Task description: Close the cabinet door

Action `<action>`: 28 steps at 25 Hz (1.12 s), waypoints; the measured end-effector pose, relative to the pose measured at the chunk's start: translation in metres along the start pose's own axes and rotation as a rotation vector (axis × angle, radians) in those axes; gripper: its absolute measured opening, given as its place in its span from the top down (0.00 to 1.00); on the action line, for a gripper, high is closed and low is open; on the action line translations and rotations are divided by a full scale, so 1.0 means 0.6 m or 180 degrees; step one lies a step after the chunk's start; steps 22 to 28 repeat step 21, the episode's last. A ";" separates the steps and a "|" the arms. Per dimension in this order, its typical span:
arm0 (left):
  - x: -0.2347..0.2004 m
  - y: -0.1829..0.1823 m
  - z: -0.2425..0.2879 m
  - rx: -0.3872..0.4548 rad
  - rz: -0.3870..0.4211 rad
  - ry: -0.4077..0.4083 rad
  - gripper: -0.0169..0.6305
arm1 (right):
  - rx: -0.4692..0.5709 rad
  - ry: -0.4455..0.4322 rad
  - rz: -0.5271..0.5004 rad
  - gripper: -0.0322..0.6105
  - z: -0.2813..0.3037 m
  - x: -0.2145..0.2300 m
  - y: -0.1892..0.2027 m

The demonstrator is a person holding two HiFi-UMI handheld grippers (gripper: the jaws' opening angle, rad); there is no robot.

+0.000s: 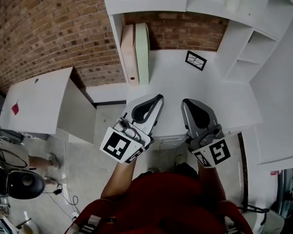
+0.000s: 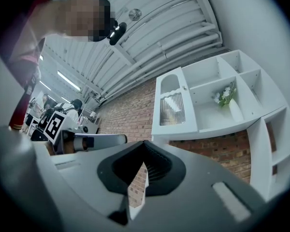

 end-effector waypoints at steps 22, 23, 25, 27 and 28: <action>0.009 -0.022 -0.034 0.0017 -0.0021 0.0103 0.97 | 0.0052 0.0145 -0.0007 0.93 -0.018 -0.036 -0.018; 0.009 -0.022 -0.034 0.0017 -0.0021 0.0103 0.97 | 0.0052 0.0145 -0.0007 0.93 -0.018 -0.036 -0.018; 0.009 -0.022 -0.034 0.0017 -0.0021 0.0103 0.97 | 0.0052 0.0145 -0.0007 0.93 -0.018 -0.036 -0.018; 0.009 -0.022 -0.034 0.0017 -0.0021 0.0103 0.97 | 0.0052 0.0145 -0.0007 0.93 -0.018 -0.036 -0.018; 0.009 -0.022 -0.034 0.0017 -0.0021 0.0103 0.97 | 0.0052 0.0145 -0.0007 0.93 -0.018 -0.036 -0.018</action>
Point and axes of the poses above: the fingertips, and each gripper's own axes: z forward along the fingers, x to its right, y out of its underside, the point moved 6 cm from there along -z, backward along the fingers, and after that the axes turned 1 degree about y, right-handed, at the moved point
